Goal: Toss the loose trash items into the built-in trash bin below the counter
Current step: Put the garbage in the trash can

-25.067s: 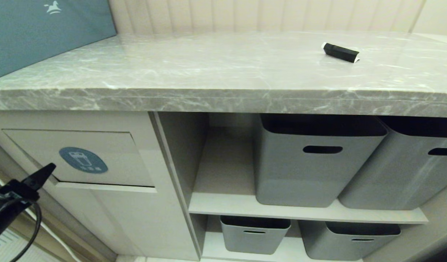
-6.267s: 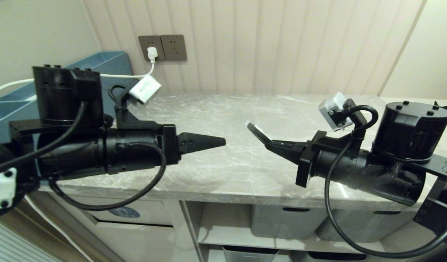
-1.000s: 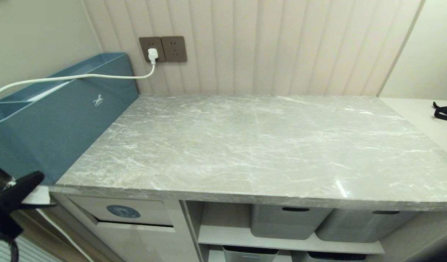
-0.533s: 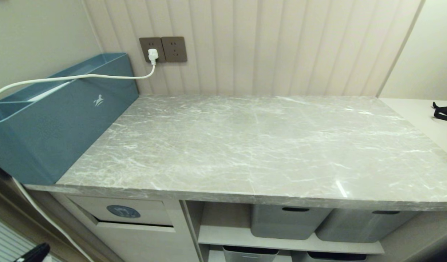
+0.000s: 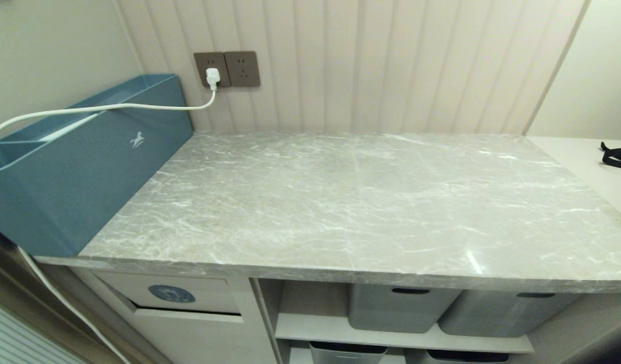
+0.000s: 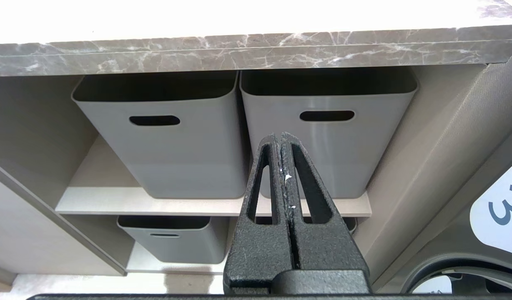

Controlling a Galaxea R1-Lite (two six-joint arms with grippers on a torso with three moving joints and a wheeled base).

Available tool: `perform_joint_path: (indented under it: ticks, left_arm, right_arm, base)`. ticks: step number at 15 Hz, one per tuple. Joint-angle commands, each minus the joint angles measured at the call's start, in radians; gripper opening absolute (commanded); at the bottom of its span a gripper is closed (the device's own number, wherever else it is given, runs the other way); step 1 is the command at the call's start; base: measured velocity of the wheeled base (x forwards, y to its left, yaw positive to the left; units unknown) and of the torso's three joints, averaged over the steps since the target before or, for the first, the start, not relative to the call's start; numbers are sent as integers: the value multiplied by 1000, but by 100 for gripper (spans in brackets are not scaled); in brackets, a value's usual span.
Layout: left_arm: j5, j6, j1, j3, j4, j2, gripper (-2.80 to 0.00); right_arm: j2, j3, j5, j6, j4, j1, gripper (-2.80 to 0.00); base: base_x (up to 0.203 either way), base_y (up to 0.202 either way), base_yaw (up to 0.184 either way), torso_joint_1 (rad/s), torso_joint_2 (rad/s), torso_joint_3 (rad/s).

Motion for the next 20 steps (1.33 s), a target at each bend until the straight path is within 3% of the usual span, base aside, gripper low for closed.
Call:
perform_joint_path:
  ticks: [1,3,7,20]
  left_arm:
    - [2,4,11,-6,29,-144,-280]
    - [1,28,16,-3,31,-260,-280]
    - [-2,68,19,11,3,-270,-280]
    - [-2,57,19,11,6,-270,-280]
  right_arm:
    - [2,2,0,0,0,0,-280]
    - [2,2,1,-1,-2,0,-280]
    - [2,2,1,0,-2,0,-280]
    - [2,2,0,3,-1,0,-280]
  base:
    - [0,0,0,0,0,0]
    - [0,0,0,-52,112,60]
    - [0,0,0,-190,449,244]
    - [0,0,0,-198,485,284]
